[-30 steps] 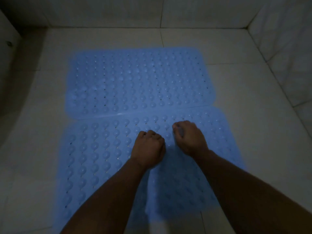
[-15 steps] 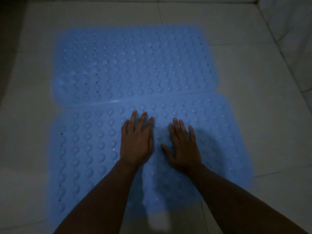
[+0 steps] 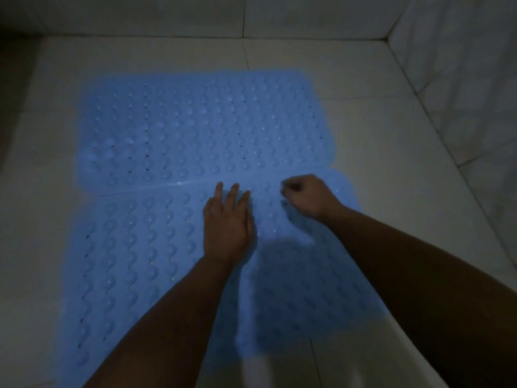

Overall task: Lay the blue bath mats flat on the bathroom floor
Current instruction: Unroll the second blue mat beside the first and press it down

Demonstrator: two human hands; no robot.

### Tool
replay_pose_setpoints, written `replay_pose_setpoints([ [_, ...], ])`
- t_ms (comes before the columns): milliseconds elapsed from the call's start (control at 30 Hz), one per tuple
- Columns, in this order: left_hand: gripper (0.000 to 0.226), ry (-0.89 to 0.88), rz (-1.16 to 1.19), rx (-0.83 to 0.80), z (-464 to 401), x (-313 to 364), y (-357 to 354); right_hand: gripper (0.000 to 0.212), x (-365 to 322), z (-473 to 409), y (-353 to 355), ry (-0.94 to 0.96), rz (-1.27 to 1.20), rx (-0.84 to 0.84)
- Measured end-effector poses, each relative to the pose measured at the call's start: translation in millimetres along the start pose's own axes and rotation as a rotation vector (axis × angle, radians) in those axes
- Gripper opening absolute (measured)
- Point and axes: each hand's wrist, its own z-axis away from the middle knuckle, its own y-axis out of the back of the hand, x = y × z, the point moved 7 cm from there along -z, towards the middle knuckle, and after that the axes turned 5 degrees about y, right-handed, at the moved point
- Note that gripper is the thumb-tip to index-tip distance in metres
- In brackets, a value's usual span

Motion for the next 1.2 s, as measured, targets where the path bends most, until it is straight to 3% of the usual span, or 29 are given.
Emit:
replay_pose_setpoints([
  [167,0.056,-0.201,0.026,-0.215,27,87,-47,0.026,29,7,32,-0.039,0.038,0.175],
  [300,0.079,-0.334,-0.051,-0.332,60,112,-83,0.022,59,17,29,0.003,0.069,0.234],
  [433,0.089,-0.351,-0.100,-0.345,67,108,-94,0.030,63,34,11,0.247,0.209,0.281],
  [567,0.086,-0.344,-0.047,-0.371,64,110,-96,0.028,65,37,-5,0.394,0.360,0.234],
  [733,0.066,-0.251,-0.019,-0.490,37,126,-81,0.035,67,37,16,0.346,0.497,0.197],
  [833,0.027,-0.247,-0.044,-0.365,-1,134,-50,0.038,71,48,30,0.242,0.491,0.172],
  [933,0.019,-0.246,0.032,-0.255,-19,117,-35,0.055,79,65,7,0.204,0.522,0.054],
  [1067,0.047,-0.196,0.055,-0.190,-13,94,-37,0.079,95,91,-55,0.133,0.573,-0.105],
  [1200,0.057,-0.177,0.056,-0.206,0,82,-45,0.086,93,96,-76,0.105,0.585,0.040],
])
